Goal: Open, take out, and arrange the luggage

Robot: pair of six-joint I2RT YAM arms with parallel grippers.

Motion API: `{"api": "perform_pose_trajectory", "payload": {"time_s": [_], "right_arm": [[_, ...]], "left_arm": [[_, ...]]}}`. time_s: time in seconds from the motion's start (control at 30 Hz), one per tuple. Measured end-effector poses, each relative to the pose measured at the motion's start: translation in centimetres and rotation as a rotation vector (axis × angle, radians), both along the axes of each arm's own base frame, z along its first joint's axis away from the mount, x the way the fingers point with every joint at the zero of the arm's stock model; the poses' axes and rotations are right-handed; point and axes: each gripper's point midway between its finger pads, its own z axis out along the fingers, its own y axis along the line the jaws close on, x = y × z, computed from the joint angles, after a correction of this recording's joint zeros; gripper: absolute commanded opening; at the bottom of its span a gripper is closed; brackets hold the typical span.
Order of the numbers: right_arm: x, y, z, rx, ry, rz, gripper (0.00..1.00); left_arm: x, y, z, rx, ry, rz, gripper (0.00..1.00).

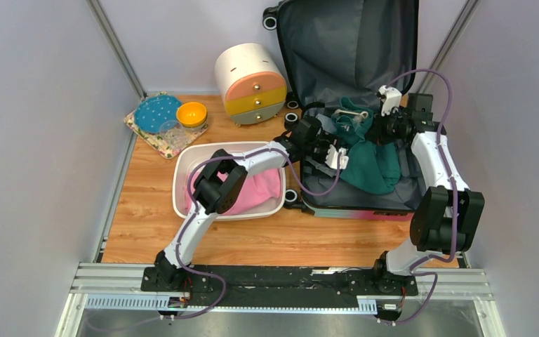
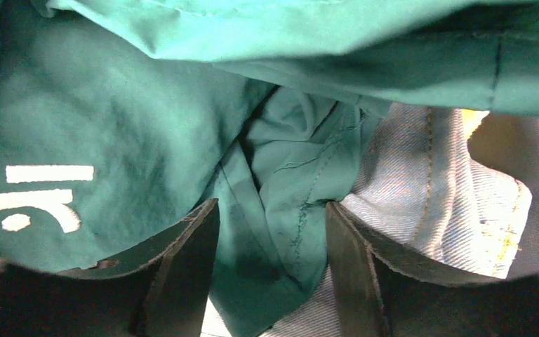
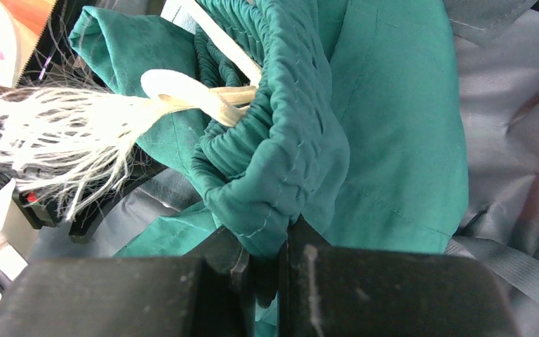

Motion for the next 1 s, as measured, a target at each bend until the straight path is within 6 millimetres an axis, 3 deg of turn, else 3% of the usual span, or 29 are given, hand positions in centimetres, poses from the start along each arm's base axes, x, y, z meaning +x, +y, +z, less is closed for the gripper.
{"api": "perform_pose_trajectory", "payload": {"time_s": [0.07,0.17,0.2,0.23,0.47,0.6,0.73,0.87,1.0], "right_arm": [[0.0,-0.1,0.0,0.004,0.0,0.0,0.0],[-0.1,-0.1,0.0,0.01,0.001,0.002,0.0],[-0.2,0.0,0.0,0.011,0.004,0.004,0.0],[-0.2,0.0,0.0,0.013,0.007,0.006,0.0],[-0.7,0.7,0.2,0.042,0.02,0.032,0.0],[-1.3,1.3,2.2,0.072,-0.003,0.051,0.0],[-2.0,1.8,5.3,0.093,-0.069,0.065,0.0],[-3.3,2.7,9.2,0.122,-0.153,0.087,0.0],[-4.6,4.0,12.6,0.158,-0.211,0.123,0.0]], "left_arm": [[0.1,0.0,-0.1,0.004,-0.004,0.008,0.51],[0.8,-0.2,-0.3,-0.002,-0.018,0.037,0.34],[1.3,-0.5,-0.3,-0.008,-0.02,0.047,0.03],[1.7,-0.9,-0.2,-0.021,-0.021,0.056,0.0],[2.2,-1.5,1.2,-0.13,0.017,0.09,0.0],[1.4,-1.3,3.0,-0.18,0.067,0.099,0.0],[0.4,-0.9,7.1,-0.25,0.085,0.102,0.0],[-1.0,0.0,12.9,-0.326,0.069,0.085,0.0],[-3.0,2.3,17.2,-0.372,0.059,0.069,0.0]]}}
